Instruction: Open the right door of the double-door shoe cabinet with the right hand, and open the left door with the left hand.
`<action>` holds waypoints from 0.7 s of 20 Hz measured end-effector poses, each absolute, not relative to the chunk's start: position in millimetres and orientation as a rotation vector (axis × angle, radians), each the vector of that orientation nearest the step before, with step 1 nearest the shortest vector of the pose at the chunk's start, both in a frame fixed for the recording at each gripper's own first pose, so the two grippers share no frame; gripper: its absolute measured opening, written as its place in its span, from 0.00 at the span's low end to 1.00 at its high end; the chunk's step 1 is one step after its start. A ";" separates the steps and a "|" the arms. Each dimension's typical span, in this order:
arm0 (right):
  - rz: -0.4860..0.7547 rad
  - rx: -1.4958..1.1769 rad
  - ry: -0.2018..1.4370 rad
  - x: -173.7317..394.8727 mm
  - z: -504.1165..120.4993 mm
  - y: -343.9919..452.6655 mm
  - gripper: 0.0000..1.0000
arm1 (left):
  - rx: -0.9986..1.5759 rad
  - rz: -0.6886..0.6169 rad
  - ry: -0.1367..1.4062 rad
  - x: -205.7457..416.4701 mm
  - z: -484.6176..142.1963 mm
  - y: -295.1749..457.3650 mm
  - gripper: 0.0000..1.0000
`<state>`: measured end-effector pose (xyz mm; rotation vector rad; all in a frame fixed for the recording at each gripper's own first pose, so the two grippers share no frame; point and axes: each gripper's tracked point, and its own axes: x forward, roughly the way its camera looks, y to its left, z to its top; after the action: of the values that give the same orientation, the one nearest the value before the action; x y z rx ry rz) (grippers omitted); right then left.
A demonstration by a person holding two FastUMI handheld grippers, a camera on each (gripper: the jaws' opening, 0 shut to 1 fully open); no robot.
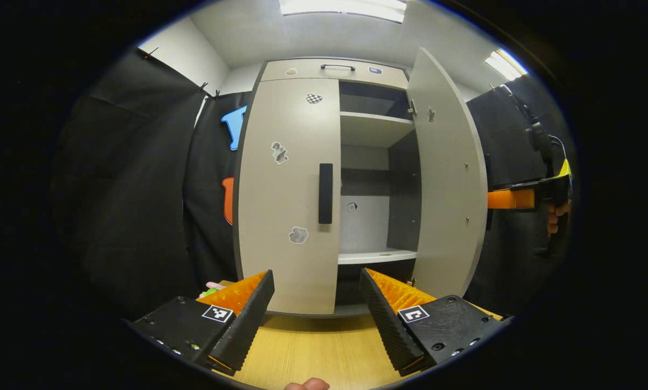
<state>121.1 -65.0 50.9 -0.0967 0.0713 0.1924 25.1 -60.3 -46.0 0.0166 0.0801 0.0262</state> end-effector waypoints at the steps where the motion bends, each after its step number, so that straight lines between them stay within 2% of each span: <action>1: 0.170 -0.079 0.071 124.0 51.8 -77.2 0.15 | 0.017 0.021 0.078 26.2 -45.7 -64.8 0.95; 3: 0.134 -0.055 0.058 134.2 49.6 -101.8 0.11 | 0.019 0.012 0.078 28.9 -46.1 -71.4 0.95; 4: 0.177 -0.003 0.075 132.6 46.2 -94.5 0.06 | 0.019 0.010 0.079 30.8 -46.4 -73.1 0.95; 5: 0.206 0.051 0.091 135.1 41.3 -84.9 0.08 | 0.019 0.007 0.079 32.5 -46.3 -74.1 0.95; 8: 0.177 0.040 0.090 142.0 34.4 -94.9 0.07 | 0.026 0.009 0.073 34.4 -42.9 -75.4 0.95; 11: 0.131 -0.006 0.093 126.8 35.7 -95.2 0.05 | 0.026 0.021 0.079 32.7 -43.0 -68.8 0.95; 14: 0.080 -0.047 0.037 87.1 44.4 -96.1 0.06 | 0.027 0.030 0.104 27.4 -47.8 -59.1 0.95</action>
<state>87.1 -96.1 44.4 -0.0469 0.0373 0.0798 27.4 -59.1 -47.8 0.0265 0.1037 0.0305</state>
